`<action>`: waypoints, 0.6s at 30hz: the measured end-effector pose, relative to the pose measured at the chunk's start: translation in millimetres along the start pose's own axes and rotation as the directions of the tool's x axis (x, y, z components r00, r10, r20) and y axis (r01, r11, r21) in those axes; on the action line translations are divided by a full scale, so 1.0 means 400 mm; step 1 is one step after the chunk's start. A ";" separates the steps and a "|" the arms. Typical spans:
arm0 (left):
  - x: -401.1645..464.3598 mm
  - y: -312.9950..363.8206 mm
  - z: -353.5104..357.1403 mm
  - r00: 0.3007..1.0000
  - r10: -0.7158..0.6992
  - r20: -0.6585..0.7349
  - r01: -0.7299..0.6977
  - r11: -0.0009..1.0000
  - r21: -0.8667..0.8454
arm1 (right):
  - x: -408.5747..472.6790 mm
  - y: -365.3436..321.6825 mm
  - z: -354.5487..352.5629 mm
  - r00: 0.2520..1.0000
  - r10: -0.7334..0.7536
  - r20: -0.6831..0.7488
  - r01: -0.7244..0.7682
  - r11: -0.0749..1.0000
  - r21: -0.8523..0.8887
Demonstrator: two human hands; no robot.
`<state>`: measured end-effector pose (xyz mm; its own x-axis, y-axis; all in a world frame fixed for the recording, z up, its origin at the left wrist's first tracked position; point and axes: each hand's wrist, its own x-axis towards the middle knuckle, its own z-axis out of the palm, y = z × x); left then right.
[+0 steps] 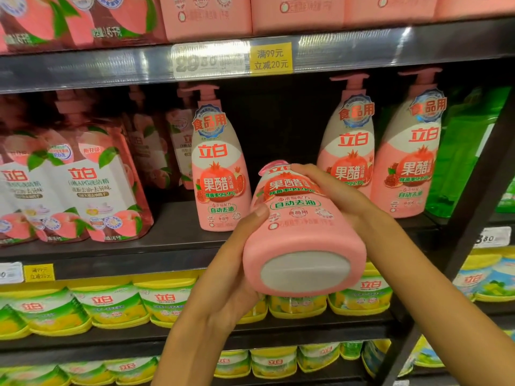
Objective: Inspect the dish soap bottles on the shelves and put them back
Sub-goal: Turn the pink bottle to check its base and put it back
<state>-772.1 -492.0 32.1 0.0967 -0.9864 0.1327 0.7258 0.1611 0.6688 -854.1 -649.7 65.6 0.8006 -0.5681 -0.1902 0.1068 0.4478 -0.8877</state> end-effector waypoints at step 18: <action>0.022 -0.055 -0.097 0.980 0.130 -0.149 -0.005 0.770 0.638 | -0.042 0.035 -0.025 0.877 -0.457 0.145 0.480 0.834 -0.271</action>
<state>-760.8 -505.4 -9.6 0.2912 -0.9506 0.1080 0.1235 0.1493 0.9810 -871.7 -640.7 52.1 0.7392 -0.6029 0.3001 0.3138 -0.0860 -0.9456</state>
